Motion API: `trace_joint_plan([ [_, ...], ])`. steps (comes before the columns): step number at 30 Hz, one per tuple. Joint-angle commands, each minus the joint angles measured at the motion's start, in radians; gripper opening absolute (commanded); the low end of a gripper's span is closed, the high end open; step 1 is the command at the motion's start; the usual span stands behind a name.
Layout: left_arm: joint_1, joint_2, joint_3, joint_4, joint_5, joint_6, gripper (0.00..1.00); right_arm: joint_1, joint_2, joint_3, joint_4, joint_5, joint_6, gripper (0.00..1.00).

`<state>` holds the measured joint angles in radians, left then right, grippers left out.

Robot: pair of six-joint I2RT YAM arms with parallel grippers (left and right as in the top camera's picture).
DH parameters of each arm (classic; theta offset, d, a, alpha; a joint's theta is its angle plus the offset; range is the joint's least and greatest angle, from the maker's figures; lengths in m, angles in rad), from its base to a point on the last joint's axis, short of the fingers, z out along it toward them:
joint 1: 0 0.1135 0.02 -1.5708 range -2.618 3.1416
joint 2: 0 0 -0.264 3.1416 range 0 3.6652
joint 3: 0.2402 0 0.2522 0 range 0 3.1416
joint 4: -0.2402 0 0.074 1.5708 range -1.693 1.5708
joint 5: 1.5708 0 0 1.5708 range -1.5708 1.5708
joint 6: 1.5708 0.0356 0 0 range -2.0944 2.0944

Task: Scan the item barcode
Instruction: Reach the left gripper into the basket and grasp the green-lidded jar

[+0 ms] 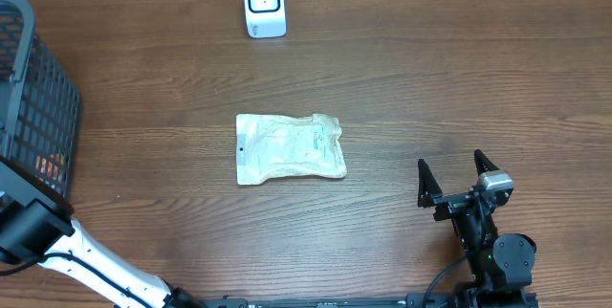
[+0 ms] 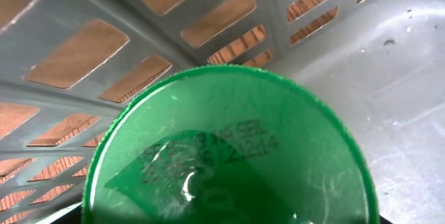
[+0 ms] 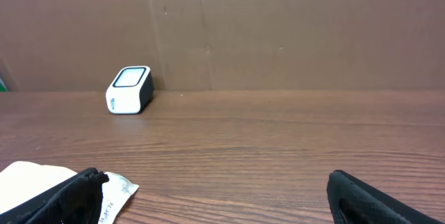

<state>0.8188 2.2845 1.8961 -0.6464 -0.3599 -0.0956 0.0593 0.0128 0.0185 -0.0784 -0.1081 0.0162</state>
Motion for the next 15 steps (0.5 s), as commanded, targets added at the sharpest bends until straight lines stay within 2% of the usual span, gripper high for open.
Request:
trace_joint_plan([
  [1,0.001,0.002,0.027,-0.02,-0.006,0.011,0.52,-0.003,-0.01,-0.011,0.005,-0.006,0.006,1.0],
  [9,-0.045,-0.085,0.055,-0.04,0.007,-0.018,0.47,-0.003,-0.01,-0.011,0.005,-0.006,0.006,1.0],
  [15,-0.107,-0.25,0.055,-0.031,0.13,-0.025,0.46,-0.003,-0.01,-0.011,0.005,-0.006,0.006,1.0],
])
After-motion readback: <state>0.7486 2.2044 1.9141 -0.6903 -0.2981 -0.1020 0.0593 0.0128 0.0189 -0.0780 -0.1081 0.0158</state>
